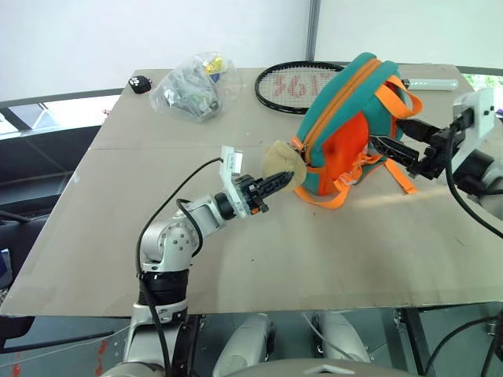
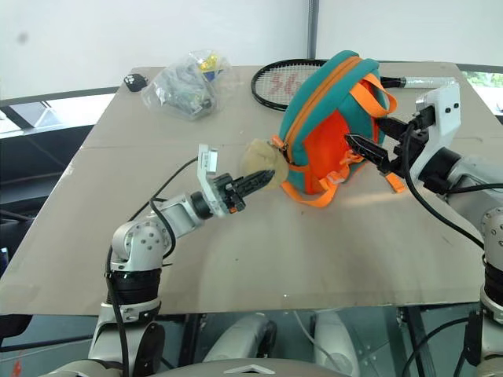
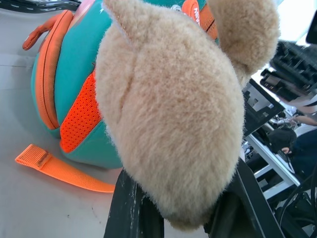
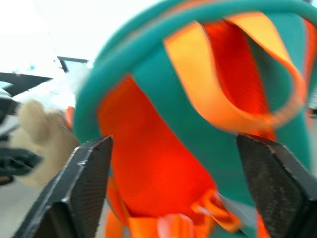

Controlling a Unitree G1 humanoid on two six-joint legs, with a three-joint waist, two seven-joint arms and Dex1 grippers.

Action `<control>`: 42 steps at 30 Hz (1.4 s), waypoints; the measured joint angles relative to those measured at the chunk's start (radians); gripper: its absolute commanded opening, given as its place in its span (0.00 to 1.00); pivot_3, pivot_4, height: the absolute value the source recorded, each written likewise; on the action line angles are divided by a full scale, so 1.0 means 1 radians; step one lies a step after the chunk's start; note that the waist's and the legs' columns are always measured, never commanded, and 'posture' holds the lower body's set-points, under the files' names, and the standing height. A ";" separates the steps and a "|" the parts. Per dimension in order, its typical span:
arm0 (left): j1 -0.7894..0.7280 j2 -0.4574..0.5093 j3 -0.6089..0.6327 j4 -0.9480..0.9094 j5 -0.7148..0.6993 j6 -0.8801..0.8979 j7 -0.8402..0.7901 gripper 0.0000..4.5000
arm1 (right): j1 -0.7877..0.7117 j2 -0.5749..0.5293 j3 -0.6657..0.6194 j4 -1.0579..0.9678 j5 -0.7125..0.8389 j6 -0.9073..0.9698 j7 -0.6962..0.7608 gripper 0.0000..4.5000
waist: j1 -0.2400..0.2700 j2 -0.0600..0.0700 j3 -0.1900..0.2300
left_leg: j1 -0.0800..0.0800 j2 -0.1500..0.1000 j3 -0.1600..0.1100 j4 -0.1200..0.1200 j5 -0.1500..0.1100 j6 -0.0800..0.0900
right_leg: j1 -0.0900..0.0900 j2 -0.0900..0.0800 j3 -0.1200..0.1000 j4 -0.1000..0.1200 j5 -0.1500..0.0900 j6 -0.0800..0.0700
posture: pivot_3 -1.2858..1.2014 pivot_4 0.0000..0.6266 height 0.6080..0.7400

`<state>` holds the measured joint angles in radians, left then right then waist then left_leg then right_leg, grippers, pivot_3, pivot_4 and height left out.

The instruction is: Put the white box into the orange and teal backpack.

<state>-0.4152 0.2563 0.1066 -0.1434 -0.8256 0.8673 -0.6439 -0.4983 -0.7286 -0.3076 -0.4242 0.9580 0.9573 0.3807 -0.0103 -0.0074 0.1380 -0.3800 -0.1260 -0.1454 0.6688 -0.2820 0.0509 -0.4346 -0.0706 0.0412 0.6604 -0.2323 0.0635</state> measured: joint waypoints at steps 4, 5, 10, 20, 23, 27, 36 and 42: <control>0.008 0.009 -0.003 -0.004 0.000 -0.001 -0.002 0.07 | -0.084 0.060 0.079 0.023 -0.071 0.014 -0.102 0.86 | 0.001 0.000 0.000 | 0.000 0.000 0.000 0.000 0.000 0.000 | 0.000 0.000 0.000 0.000 0.000 0.000 | 0.52 0.24 0.99; 0.008 0.011 -0.005 -0.005 0.000 -0.001 -0.002 0.07 | -0.104 0.074 0.100 0.044 -0.107 0.013 -0.137 0.86 | 0.002 0.000 0.000 | 0.000 0.000 0.000 0.000 0.000 0.000 | 0.000 0.000 0.000 0.000 0.000 0.000 | 0.52 0.24 0.99; 0.018 0.015 -0.015 -0.020 0.000 -0.001 -0.001 0.07 | -0.118 0.077 0.116 0.073 -0.226 0.011 -0.198 0.86 | 0.013 0.000 0.000 | -0.002 0.000 0.000 -0.001 0.000 0.000 | -0.001 0.000 -0.001 -0.002 0.000 0.000 | 0.52 0.24 0.99; 0.035 0.023 -0.029 -0.044 0.000 -0.004 0.012 0.07 | -0.181 0.256 0.176 0.051 -0.352 -0.036 -0.308 0.68 | -0.001 0.000 0.000 | -0.001 0.000 0.000 -0.001 0.000 0.000 | -0.002 0.000 0.000 0.000 0.000 0.000 | 0.52 0.24 0.99; 0.035 0.026 -0.029 -0.044 0.001 -0.005 0.017 0.07 | -0.183 0.326 0.181 0.056 -0.391 -0.069 -0.335 0.39 | -0.001 0.000 0.000 | -0.002 0.000 0.000 -0.001 0.000 0.000 | -0.003 0.000 0.000 0.000 0.000 0.000 | 0.52 0.24 0.99; 0.049 0.030 -0.041 -0.044 0.021 -0.005 0.031 0.07 | -0.188 0.396 0.178 0.075 -0.425 -0.098 -0.372 0.01 | -0.002 0.000 0.000 | -0.001 0.000 0.000 -0.001 0.000 0.000 | -0.003 0.000 0.000 0.000 0.000 0.000 | 0.52 0.24 0.99; 0.150 0.034 -0.117 -0.044 0.091 -0.012 0.073 0.07 | -0.276 0.519 0.113 0.168 -0.428 -0.113 -0.447 0.01 | -0.006 0.000 0.000 | -0.001 0.000 0.001 -0.002 0.000 0.000 | -0.004 0.001 0.000 0.001 0.000 0.000 | 0.52 0.24 0.99; 0.160 0.013 -0.148 -0.040 0.140 -0.044 0.125 0.07 | -0.302 0.542 0.075 0.206 -0.405 -0.113 -0.476 0.01 | -0.005 0.000 0.000 | -0.001 0.000 0.001 -0.002 0.000 0.000 | -0.004 0.001 0.000 0.001 0.000 0.000 | 0.52 0.24 0.99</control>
<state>-0.2557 0.2694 -0.0410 -0.1831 -0.6861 0.8236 -0.5185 -0.8007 -0.1862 -0.2327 -0.2178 0.5526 0.8442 -0.0952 -0.0151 -0.0070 0.1382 -0.3813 -0.1261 -0.1442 0.6670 -0.2820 0.0508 -0.4384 -0.0699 0.0410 0.6613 -0.2323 0.0634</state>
